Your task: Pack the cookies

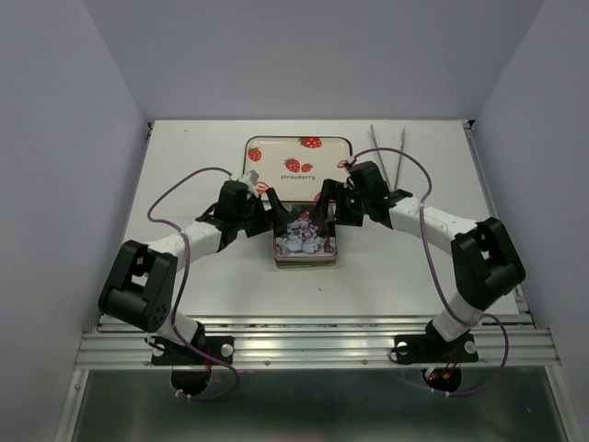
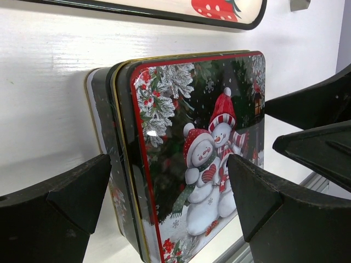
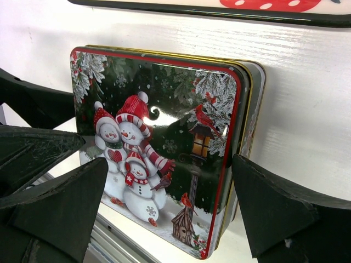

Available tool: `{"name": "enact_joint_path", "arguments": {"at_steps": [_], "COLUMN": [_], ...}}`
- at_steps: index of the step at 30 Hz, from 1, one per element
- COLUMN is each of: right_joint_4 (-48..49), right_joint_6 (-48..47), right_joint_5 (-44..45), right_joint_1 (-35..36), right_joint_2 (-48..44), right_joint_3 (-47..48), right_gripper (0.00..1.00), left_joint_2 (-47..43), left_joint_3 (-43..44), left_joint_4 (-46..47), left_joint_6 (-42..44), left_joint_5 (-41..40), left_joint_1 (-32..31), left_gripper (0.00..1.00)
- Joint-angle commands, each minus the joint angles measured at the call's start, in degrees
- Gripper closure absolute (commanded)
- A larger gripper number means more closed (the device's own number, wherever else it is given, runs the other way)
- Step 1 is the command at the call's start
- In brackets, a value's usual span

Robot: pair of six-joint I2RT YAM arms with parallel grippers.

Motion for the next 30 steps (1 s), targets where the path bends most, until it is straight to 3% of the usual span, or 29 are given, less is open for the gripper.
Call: {"name": "enact_joint_path", "arguments": {"at_steps": [1,14,22,23,24,27,28,30], "right_joint_4": [0.66,-3.30,-4.35,-4.44,-4.53,-4.61,-4.53,-4.88], "right_joint_6": [-0.79,-2.80,-4.48,-4.30,-4.21,-3.95,-4.04,-4.04], "right_joint_5": [-0.34,8.36,11.08,11.52,12.14,13.20,13.02,12.32], "right_joint_1": [0.52,0.52,0.52,0.52,0.52,0.52,0.52,0.52], "right_joint_2": [-1.14,-4.03,-7.37,-7.55,-7.55,-6.85,-6.50,-5.54], "right_joint_3": [2.69,3.39,4.88,5.06,5.67,7.08,7.60,9.10], "right_gripper": [0.00,0.00,0.00,0.00,0.01,0.30,0.37,0.60], "left_joint_2": [-1.71,-8.74,-12.44,-12.35,-12.17,-11.82,-11.73,-11.56], "left_joint_3": [-1.06,1.66,7.27,7.72,8.16,7.99,7.73,6.94], "left_joint_4": [1.88,-4.53,-10.77,-10.86,-10.86,-10.86,-10.95,-10.95], "left_joint_6": [-0.05,1.18,1.71,2.06,2.15,1.89,1.71,1.36], "left_joint_5": [-0.47,-6.44,-13.04,-12.69,-12.60,-12.34,-12.42,-12.69], "left_joint_1": [-0.31,-0.48,-6.88,-7.68,-8.39,-9.10,-9.10,-9.27], "left_gripper": [0.02,0.01,0.01,0.03,0.12,0.31,0.44,0.55]}}
